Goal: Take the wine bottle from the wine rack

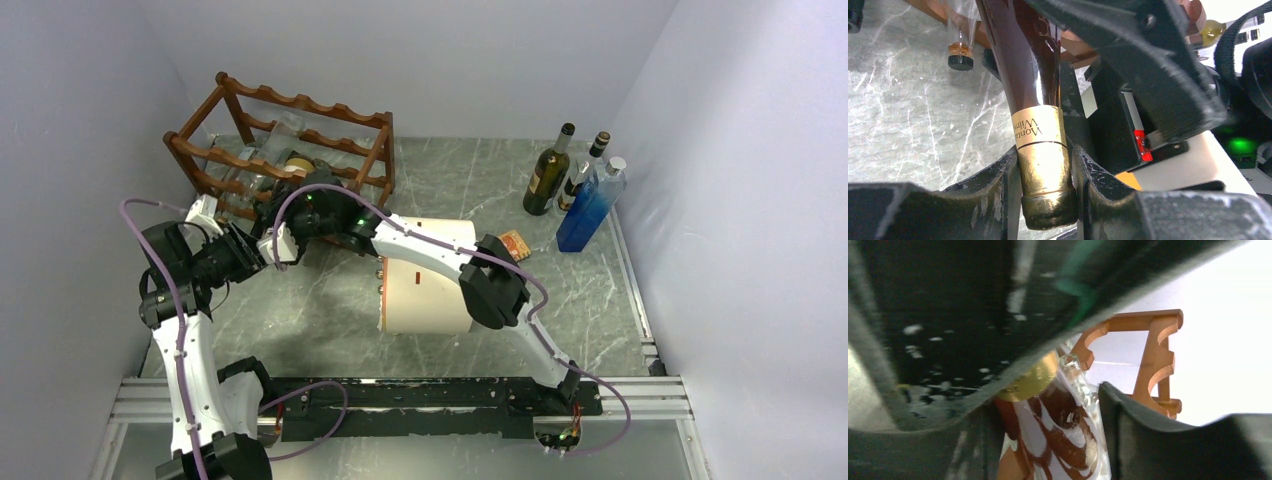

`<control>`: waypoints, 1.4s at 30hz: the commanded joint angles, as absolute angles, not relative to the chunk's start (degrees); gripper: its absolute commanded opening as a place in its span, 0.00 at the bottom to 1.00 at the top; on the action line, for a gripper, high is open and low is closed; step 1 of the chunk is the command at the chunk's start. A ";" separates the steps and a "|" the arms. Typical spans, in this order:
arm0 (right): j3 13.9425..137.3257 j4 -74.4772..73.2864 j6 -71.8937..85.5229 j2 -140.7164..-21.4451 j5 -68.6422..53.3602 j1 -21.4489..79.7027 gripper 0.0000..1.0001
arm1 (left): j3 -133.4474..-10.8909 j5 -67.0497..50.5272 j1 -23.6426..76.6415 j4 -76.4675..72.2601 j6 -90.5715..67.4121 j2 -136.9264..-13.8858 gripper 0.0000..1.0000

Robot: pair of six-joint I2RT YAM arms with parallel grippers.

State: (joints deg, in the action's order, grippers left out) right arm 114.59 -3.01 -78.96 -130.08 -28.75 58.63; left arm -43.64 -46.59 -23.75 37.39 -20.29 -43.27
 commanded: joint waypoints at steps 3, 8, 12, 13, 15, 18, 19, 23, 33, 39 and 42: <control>113.78 0.81 -78.30 -130.37 -28.44 59.07 0.45 | -48.89 -55.05 -22.03 37.57 -16.47 -40.22 0.21; 111.40 4.68 -77.57 -129.50 -26.99 59.02 0.18 | -49.76 -52.80 -22.00 39.11 -15.71 -39.79 0.53; 109.44 7.74 -76.07 -128.81 -27.57 58.89 0.05 | -52.38 -50.69 -21.98 41.61 -14.94 -40.03 0.64; 109.06 8.34 -75.61 -128.67 -27.56 58.93 0.03 | -53.07 -49.95 -21.97 42.18 -14.68 -39.87 0.66; 108.41 9.19 -74.53 -128.47 -27.17 58.88 0.00 | -54.35 -48.46 -21.97 43.24 -14.07 -39.35 0.91; 106.93 10.70 -72.81 -127.68 -26.85 58.93 0.00 | -56.61 -46.35 -21.89 44.99 -13.12 -39.54 1.00; 106.19 11.16 -72.31 -127.31 -26.78 58.91 0.00 | -57.47 -45.63 -21.83 45.68 -12.76 -39.89 0.99; 103.89 11.09 -72.60 -126.12 -26.21 58.89 0.00 | -61.76 -40.04 -20.94 48.28 -11.02 -40.62 1.00; 100.38 7.73 -77.48 -123.51 -25.33 59.00 0.00 | -69.33 -17.18 -20.56 49.83 -13.96 -40.43 0.99; 97.26 6.97 -79.80 -121.09 -26.31 59.83 0.00 | -68.11 -8.38 -20.57 45.98 -16.58 -40.61 0.99; 95.67 6.91 -80.42 -119.42 -26.96 60.48 0.00 | -65.72 -7.64 -20.57 42.91 -18.27 -41.20 0.99</control>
State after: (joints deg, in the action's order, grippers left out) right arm 98.72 9.45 -79.35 -122.93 -24.43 58.48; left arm -67.77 -13.02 -20.95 48.03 -15.05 -40.45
